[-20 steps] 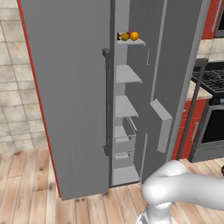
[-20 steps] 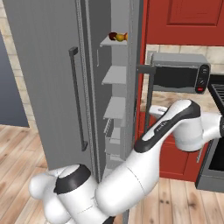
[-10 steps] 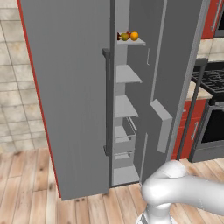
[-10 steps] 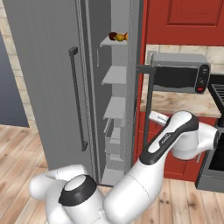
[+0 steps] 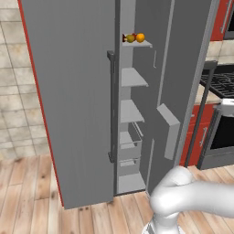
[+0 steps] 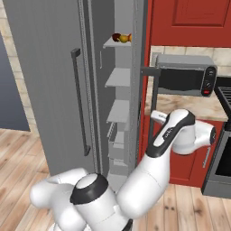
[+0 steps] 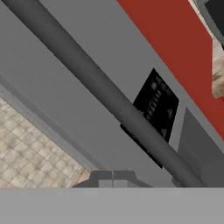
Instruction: Take the oranges from the second highest rack and move them to the highest rack where the bell pepper and steak are located, to maximize freezer space. Close the freezer door after rearranging.
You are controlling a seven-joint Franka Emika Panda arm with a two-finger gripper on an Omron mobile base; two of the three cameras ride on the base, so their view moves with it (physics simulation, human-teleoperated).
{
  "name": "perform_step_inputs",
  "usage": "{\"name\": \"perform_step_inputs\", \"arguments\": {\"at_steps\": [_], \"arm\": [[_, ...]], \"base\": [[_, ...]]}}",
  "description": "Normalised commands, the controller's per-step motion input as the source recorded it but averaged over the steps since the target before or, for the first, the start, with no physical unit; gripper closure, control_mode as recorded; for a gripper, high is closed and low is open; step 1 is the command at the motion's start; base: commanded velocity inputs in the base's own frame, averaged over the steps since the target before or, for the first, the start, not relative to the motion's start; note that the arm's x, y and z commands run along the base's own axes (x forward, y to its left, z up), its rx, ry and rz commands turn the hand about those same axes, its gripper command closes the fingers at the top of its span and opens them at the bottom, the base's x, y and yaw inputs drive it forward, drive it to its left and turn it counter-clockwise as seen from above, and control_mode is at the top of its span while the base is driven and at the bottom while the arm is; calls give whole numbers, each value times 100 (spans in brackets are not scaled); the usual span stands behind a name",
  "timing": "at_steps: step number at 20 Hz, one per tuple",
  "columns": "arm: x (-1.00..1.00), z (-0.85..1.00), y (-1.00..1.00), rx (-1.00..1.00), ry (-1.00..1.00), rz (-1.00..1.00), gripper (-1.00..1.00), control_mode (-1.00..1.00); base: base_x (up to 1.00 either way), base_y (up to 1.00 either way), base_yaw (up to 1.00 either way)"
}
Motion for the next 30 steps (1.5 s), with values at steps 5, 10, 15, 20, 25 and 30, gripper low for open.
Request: {"name": "perform_step_inputs", "arguments": {"at_steps": [5, 10, 15, 20, 25, 30], "arm": [[50, -15, -20, 3, 6, 1, 100, -100], [40, -19, -48, 3, 7, 0, 100, -100], [42, -31, -11, 3, 5, 5, 100, -100], [14, -28, 8, 1, 0, 7, 100, -100], [-23, -10, 31, 0, -2, 10, 100, -100], [17, -2, 67, 4, 0, 10, 100, -100]], "base": [[0, 0, 0], [0, 0, 0], [0, 0, 0], [0, 0, 0], [0, 0, 0], [0, 0, 0]]}}
